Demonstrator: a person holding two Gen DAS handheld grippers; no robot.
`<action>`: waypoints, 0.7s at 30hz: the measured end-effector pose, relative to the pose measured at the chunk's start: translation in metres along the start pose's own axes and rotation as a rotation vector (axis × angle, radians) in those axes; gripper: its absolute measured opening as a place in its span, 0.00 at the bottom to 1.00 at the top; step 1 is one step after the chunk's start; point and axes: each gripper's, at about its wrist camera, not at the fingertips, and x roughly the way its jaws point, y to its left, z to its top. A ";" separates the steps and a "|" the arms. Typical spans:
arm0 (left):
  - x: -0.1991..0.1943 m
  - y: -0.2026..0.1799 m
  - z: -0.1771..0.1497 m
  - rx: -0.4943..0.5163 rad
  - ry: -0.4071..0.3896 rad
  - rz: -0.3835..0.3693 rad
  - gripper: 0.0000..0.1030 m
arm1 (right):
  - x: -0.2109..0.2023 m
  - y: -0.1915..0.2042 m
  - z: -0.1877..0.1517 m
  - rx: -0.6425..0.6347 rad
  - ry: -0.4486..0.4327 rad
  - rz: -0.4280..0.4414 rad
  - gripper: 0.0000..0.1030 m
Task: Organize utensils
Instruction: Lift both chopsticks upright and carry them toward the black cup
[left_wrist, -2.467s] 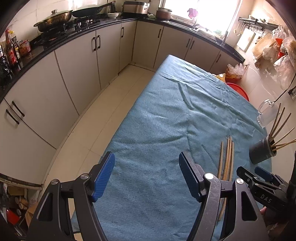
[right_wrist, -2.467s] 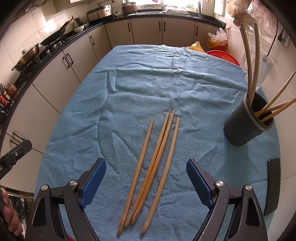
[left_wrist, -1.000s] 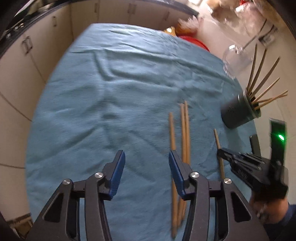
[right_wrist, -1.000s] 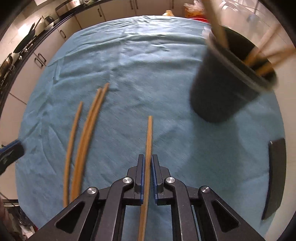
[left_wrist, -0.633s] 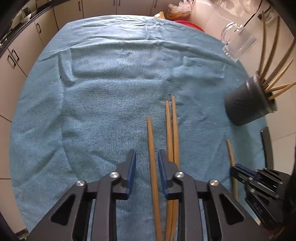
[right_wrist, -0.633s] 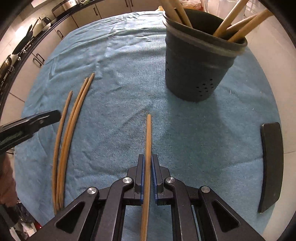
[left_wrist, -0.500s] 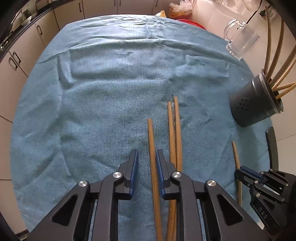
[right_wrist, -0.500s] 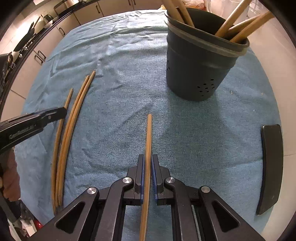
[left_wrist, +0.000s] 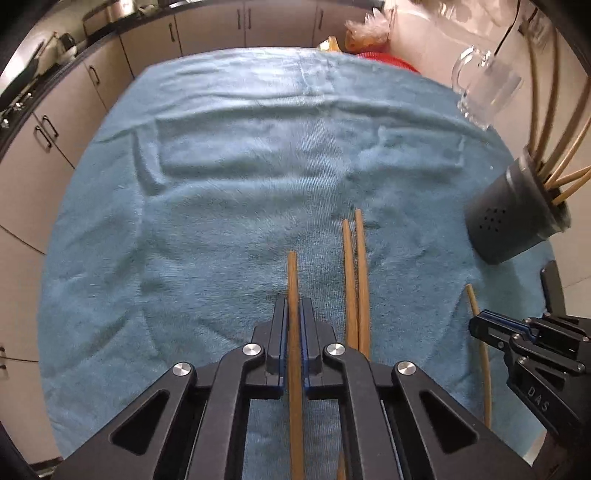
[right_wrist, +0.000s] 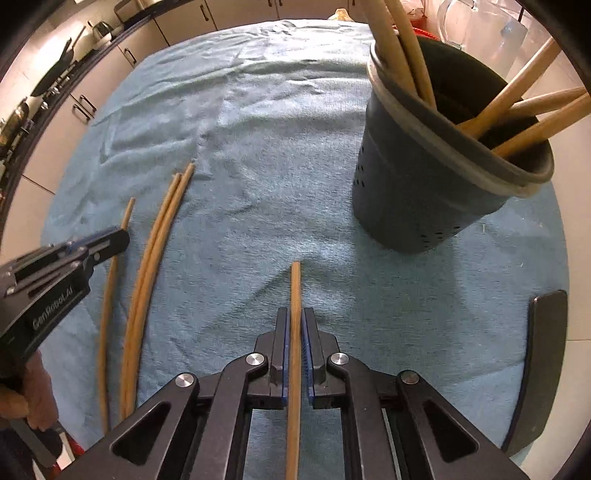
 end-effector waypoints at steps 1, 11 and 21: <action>-0.009 0.001 -0.001 -0.004 -0.025 0.001 0.05 | -0.004 0.001 -0.001 0.004 -0.020 0.016 0.06; -0.087 0.001 0.000 -0.026 -0.203 0.017 0.05 | -0.057 0.024 -0.003 -0.047 -0.226 0.078 0.06; -0.130 -0.006 -0.003 -0.022 -0.283 0.025 0.05 | -0.106 0.035 -0.010 -0.085 -0.347 0.099 0.06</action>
